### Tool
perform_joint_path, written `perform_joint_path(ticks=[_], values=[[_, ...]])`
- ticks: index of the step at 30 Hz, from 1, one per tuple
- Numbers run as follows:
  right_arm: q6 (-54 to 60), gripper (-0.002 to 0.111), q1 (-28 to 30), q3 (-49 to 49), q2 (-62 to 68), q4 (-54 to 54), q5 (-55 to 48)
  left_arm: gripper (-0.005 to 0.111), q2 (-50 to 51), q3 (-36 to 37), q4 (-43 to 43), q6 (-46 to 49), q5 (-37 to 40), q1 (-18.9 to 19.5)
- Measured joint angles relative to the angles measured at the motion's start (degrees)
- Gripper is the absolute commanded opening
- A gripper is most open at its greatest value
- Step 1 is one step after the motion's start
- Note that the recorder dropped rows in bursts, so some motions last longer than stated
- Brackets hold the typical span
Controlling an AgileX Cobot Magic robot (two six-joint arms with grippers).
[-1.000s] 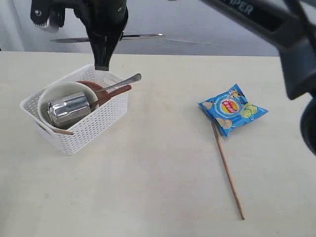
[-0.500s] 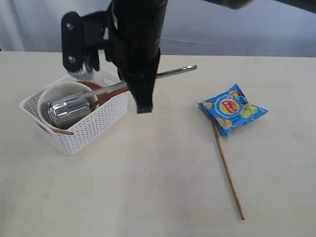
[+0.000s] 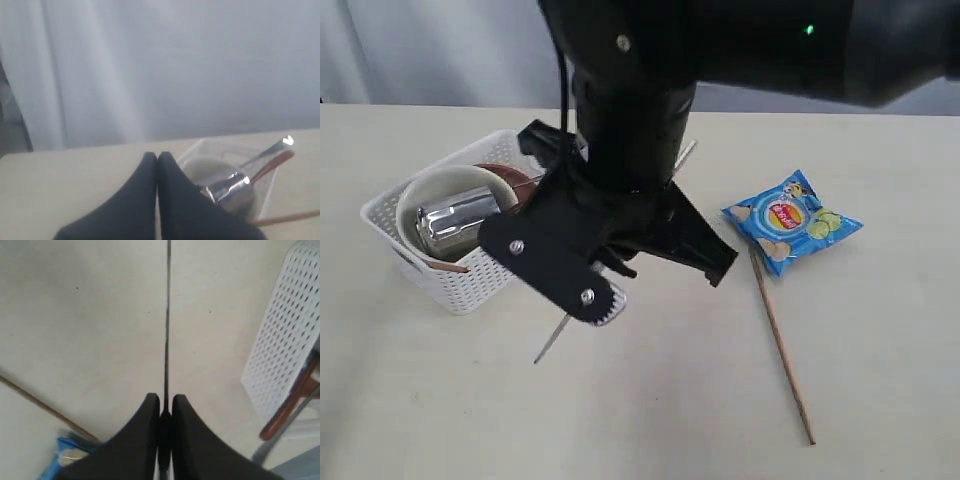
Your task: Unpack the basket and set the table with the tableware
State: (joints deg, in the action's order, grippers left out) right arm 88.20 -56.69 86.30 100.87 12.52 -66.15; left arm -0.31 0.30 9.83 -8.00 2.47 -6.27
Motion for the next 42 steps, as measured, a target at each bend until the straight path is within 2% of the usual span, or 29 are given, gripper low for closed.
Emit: perform_joint_path(ticks=[7, 11, 16, 21, 25, 27, 30, 33, 35, 37, 40, 42], values=[[3.6, 0.000, -7.9, -6.1, 0.0, 13.9, 7.9, 0.000, 0.0, 0.0, 0.0, -15.1, -6.0, 0.0], [4.0, 0.000, -10.8, -13.9, -1.2, 22.8, 14.0, 0.000, 0.0, 0.0, 0.0, -18.9, -9.6, 0.0], [4.1, 0.000, -12.6, -23.1, -5.1, 26.6, 24.7, 0.001, 0.5, 0.0, 0.0, -23.4, -16.6, 0.0], [4.1, 0.000, -12.9, -27.8, -9.3, 29.2, 31.1, 0.016, 9.9, -4.3, 0.5, -24.7, -19.6, 0.0], [4.0, 0.000, -12.9, -28.4, -10.7, 30.2, 32.4, 0.030, 24.3, -13.9, 5.3, -26.0, -20.1, 0.0], [3.4, 0.000, -12.9, -28.4, -10.8, 30.3, 32.8, 0.034, 32.9, -19.3, 11.1, -30.0, -20.1, 0.0], [3.2, 0.000, -12.9, -28.4, -10.8, 30.3, 33.0, 0.035, 44.9, -27.1, 25.0, -41.1, -19.7, 0.0], [3.2, 0.000, -12.9, -28.4, -10.8, 30.3, 33.0, 0.035, 56.2, -34.1, 45.7, -59.5, -21.0, 0.0], [3.2, 0.000, -12.9, -28.4, -10.8, 30.3, 33.0, 0.035, 63.9, -38.5, 61.4, -73.1, -25.8, 0.0], [3.2, 0.000, -12.9, -28.4, -10.8, 30.3, 33.0, 0.035, 70.2, -43.1, 73.7, -82.8, -32.4, 0.0], [3.2, 0.000, -12.9, -28.4, -10.8, 30.3, 33.0, 0.035, 76.9, -50.0, 84.2, -90.8, -42.7, 0.0], [3.2, 0.000, -12.9, -28.4, -10.8, 30.3, 33.0, 0.036, 80.2, -53.5, 87.1, -93.7, -47.7, 0.0]])
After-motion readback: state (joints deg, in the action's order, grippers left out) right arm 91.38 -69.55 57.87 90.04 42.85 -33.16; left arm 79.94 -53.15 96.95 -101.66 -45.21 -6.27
